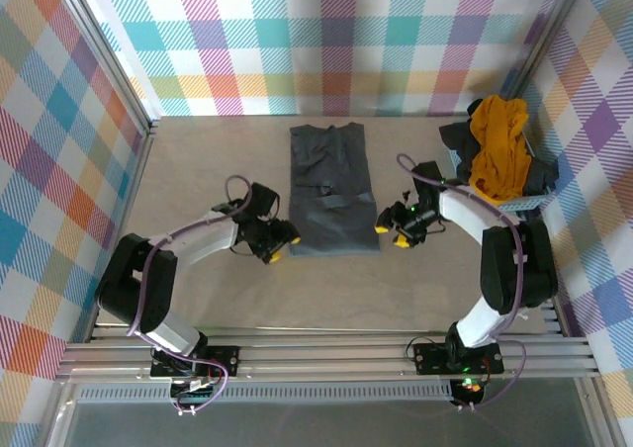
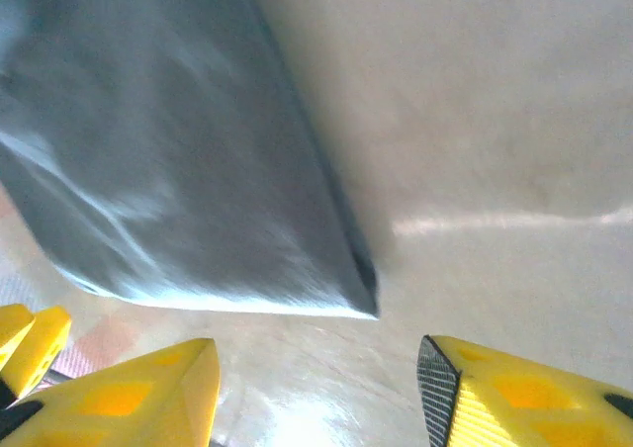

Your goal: Fold and stack the t-shirts

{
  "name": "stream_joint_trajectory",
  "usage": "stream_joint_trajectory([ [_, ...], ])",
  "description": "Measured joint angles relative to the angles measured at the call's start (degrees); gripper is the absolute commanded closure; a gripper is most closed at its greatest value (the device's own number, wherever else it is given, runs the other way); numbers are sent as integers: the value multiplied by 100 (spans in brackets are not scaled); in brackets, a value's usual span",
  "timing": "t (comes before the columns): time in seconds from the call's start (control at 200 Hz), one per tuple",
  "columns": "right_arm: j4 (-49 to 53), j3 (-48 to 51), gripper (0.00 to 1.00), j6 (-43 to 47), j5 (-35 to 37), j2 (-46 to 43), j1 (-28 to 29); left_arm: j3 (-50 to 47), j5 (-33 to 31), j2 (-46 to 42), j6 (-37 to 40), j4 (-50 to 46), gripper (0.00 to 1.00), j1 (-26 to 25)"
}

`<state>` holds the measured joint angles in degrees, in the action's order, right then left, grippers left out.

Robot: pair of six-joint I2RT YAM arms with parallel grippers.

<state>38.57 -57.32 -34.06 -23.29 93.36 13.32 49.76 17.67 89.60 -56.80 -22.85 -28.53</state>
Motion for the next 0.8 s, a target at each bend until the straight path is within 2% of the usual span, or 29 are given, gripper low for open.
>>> stream_joint_trajectory([
  [0.1,-157,243,44,-109,-160,70,55,-387,138,44,-420,372,40,-61],
  [0.2,-461,234,47,-160,-295,238,74,-382,240,144,-706,450,45,-39],
  [0.395,-802,-2,54,-326,-468,828,125,-42,321,516,-938,275,62,-22],
  [0.45,-879,-57,60,-387,-492,938,140,98,378,664,-975,293,67,-22],
  [0.555,-990,-101,77,-503,-555,1051,186,293,437,911,-1001,535,83,-31],
  [0.64,-1049,-105,93,-649,-595,1060,223,407,393,1078,-938,874,100,-33],
  [0.72,-1075,-114,100,-702,-588,1054,243,494,326,1102,-914,1097,100,-33],
  [0.8,-1049,-114,100,-732,-522,1001,247,514,262,1014,-837,1161,100,-33],
])
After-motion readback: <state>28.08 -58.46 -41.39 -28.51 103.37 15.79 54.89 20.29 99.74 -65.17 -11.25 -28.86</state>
